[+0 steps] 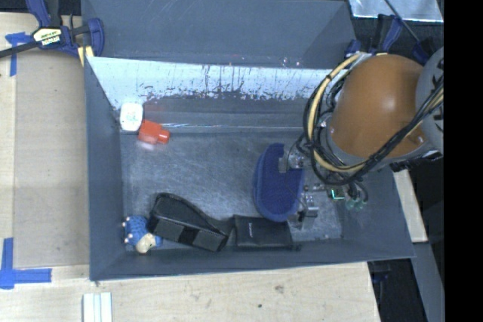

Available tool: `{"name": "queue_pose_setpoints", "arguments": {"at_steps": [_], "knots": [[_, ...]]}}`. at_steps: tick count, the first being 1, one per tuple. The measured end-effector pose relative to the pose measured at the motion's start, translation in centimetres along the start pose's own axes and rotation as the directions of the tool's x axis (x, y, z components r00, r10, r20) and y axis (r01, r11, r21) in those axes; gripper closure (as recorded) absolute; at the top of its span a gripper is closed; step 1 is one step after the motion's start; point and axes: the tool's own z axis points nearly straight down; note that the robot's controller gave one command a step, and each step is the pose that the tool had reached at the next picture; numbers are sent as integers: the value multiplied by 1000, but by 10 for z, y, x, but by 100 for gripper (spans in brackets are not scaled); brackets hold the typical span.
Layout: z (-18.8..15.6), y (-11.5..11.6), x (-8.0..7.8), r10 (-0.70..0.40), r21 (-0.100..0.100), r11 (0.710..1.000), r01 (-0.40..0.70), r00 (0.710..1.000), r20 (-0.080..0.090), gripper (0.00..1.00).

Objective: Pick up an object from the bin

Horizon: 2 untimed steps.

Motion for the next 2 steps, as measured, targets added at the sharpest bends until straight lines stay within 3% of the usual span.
{"name": "queue_pose_setpoints", "arguments": {"at_steps": [1,2], "knots": [[101,28,-18,-511,1,859,511,859,3,0],[115,-30,-10,-746,3,666,746,666,1,0]]}}
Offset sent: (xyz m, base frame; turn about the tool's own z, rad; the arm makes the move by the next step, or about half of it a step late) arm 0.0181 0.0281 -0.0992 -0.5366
